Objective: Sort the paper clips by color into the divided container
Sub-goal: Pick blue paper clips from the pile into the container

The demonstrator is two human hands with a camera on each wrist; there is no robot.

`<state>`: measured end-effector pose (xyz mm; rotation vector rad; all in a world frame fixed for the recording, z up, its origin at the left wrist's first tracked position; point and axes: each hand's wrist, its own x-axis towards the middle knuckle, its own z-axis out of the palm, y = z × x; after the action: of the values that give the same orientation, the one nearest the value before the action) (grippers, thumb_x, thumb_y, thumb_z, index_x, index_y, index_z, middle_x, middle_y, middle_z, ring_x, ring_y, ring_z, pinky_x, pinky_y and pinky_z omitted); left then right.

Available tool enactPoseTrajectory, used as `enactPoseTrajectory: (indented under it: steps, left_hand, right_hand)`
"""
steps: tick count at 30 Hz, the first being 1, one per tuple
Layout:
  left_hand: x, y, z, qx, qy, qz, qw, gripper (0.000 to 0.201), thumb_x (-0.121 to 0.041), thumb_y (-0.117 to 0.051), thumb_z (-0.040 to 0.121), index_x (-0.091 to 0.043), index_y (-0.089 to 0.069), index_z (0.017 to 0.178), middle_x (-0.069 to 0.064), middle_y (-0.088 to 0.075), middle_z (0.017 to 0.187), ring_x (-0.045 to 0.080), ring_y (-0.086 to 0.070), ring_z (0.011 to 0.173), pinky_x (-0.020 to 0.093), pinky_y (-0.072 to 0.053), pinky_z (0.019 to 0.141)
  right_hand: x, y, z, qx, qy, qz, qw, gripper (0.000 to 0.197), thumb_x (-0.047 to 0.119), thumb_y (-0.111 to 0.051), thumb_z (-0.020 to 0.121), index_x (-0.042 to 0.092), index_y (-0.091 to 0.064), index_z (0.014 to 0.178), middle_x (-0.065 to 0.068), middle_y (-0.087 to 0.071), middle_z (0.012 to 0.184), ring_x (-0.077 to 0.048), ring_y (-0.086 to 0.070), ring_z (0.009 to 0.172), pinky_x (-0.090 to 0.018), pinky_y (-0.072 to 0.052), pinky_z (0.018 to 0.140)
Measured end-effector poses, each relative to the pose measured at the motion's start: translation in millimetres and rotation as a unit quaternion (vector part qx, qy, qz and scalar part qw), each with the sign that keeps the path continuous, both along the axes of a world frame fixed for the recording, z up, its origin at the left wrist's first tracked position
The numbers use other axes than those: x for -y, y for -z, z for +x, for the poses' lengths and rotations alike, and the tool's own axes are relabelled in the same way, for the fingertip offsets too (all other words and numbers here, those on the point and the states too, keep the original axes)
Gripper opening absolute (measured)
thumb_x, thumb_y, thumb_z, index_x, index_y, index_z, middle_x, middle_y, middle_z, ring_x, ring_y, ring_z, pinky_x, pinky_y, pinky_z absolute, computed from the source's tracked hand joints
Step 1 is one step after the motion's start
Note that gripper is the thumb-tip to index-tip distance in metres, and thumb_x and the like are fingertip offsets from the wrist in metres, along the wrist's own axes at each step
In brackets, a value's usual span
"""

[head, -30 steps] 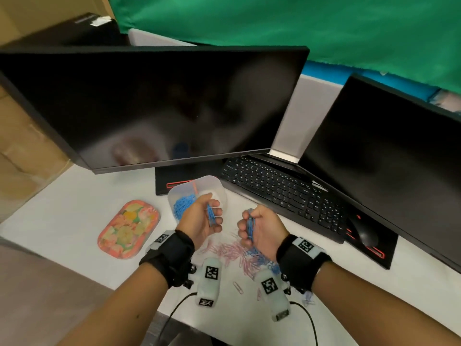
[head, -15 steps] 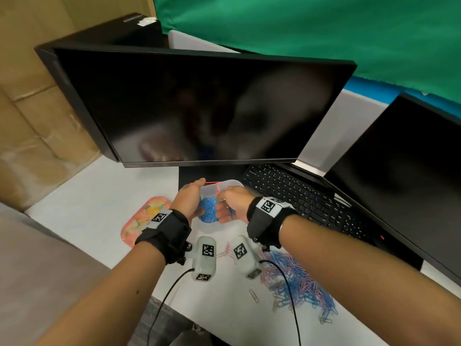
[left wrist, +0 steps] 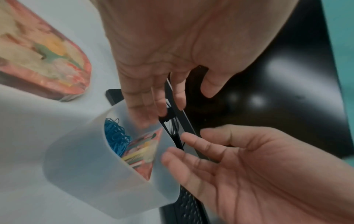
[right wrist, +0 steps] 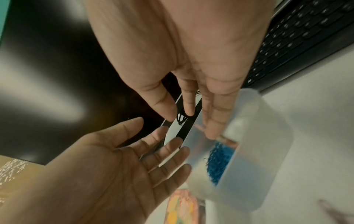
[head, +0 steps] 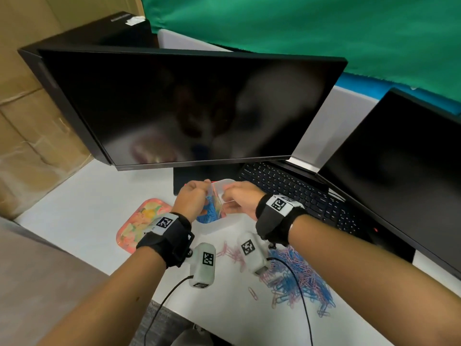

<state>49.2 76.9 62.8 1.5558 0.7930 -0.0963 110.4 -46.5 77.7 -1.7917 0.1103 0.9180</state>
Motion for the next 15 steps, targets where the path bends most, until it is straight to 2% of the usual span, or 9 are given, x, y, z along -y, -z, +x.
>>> enactPoseTrajectory:
  steps: [2,5,7,11,13,15]
  left_hand:
    - [14,2,-3,0.031,0.072,0.043,0.996,0.011,-0.022,-0.055,0.092,-0.019,-0.062,0.084,0.01,-0.068,0.096,0.028,-0.064,0.093,0.034,-0.053,0.079]
    - [41,14,-8,0.046,0.212,0.131,0.967,0.015,-0.009,-0.061,0.083,-0.02,-0.068,0.076,-0.008,-0.064,0.068,0.018,-0.062,0.074,0.027,-0.05,0.075]
    - [60,25,-12,0.033,0.293,0.19,0.936,0.015,-0.009,-0.06,0.08,-0.019,-0.069,0.075,-0.008,-0.067,0.071,0.015,-0.063,0.075,0.022,-0.05,0.074]
    - [95,44,-22,0.019,0.448,0.267,0.853,0.018,-0.012,-0.054,0.08,-0.02,-0.069,0.082,-0.001,-0.071,0.092,0.019,-0.065,0.088,0.026,-0.052,0.078]
    - [109,53,-25,0.009,0.495,0.275,0.824,0.019,-0.013,-0.052,0.08,-0.022,-0.068,0.084,-0.002,-0.07,0.097,0.019,-0.064,0.091,0.029,-0.053,0.082]
    - [121,60,-27,0.01,0.518,0.281,0.808,0.019,-0.013,-0.052,0.079,-0.025,-0.067,0.082,-0.002,-0.068,0.099,0.02,-0.063,0.092,0.031,-0.053,0.083]
  right_hand:
    - [27,1,-5,0.032,-0.001,-0.022,0.999,0.022,-0.003,-0.049,0.089,0.008,-0.059,0.105,-0.011,-0.058,0.084,-0.022,-0.059,0.072,-0.036,-0.055,0.076]
    - [80,13,-15,0.076,-0.034,-0.105,0.991,0.024,0.001,-0.051,0.091,0.008,-0.062,0.112,-0.008,-0.066,0.095,-0.016,-0.062,0.07,-0.026,-0.054,0.062]
    - [118,27,-26,0.097,-0.058,-0.167,0.979,0.022,0.005,-0.054,0.089,0.016,-0.064,0.106,-0.001,-0.067,0.095,-0.013,-0.064,0.074,-0.022,-0.051,0.058]
    - [176,55,-56,0.129,-0.081,-0.256,0.955,0.016,0.014,-0.057,0.085,0.025,-0.062,0.075,0.005,-0.067,0.089,-0.014,-0.063,0.083,-0.023,-0.05,0.071]
    - [195,67,-70,0.133,-0.076,-0.275,0.949,0.02,0.012,-0.055,0.085,0.026,-0.061,0.072,0.009,-0.065,0.081,-0.012,-0.061,0.081,-0.016,-0.045,0.067]
    - [210,74,-83,0.135,-0.068,-0.276,0.949,0.021,0.007,-0.055,0.085,0.025,-0.062,0.075,0.012,-0.06,0.075,-0.009,-0.058,0.075,-0.008,-0.04,0.06]
